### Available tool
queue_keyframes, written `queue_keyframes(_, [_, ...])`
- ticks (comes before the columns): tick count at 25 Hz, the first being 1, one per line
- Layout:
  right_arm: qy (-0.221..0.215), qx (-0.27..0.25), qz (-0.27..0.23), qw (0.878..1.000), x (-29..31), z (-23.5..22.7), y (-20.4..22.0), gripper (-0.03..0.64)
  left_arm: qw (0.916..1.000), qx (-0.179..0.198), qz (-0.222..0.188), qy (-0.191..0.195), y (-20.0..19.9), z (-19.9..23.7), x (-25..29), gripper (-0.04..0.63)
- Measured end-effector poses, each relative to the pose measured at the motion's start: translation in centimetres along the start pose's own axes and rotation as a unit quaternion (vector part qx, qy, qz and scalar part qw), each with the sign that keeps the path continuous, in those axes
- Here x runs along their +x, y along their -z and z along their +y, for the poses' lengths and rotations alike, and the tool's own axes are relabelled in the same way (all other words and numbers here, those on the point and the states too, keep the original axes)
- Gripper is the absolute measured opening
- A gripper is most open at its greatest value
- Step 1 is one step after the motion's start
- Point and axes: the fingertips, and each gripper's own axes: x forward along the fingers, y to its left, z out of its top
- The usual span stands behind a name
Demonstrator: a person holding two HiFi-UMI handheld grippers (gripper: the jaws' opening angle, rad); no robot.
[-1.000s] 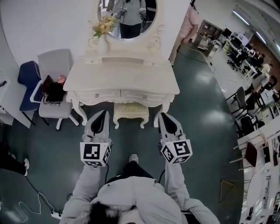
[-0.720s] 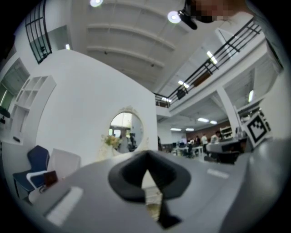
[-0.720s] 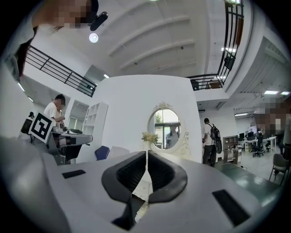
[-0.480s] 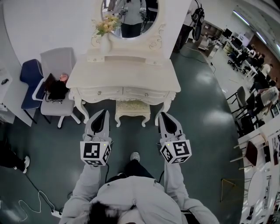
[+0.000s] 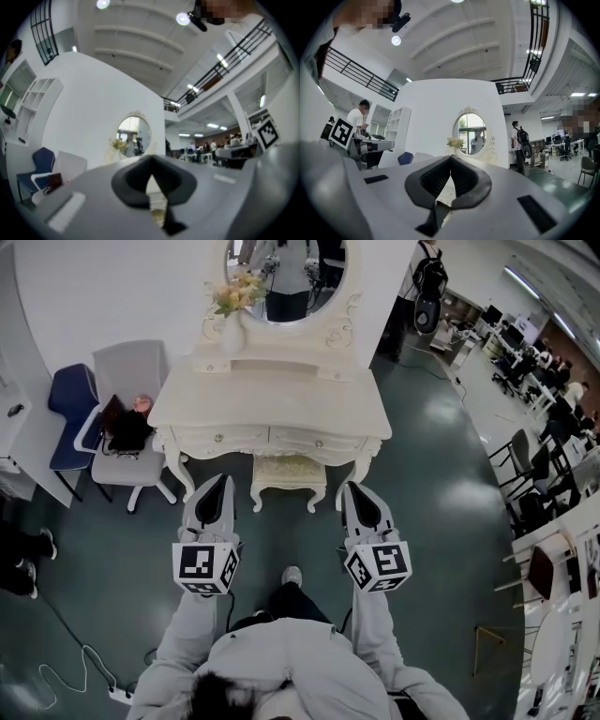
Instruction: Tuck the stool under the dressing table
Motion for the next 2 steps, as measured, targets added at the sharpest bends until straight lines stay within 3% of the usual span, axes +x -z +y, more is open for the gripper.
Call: queue_keyframes(2, [0.000, 0.000, -0.001, 1.000, 0.00, 0.16, -0.10, -0.006, 1.0000, 0.000, -0.002, -0.003, -0.08, 0.19, -0.18, 0.009])
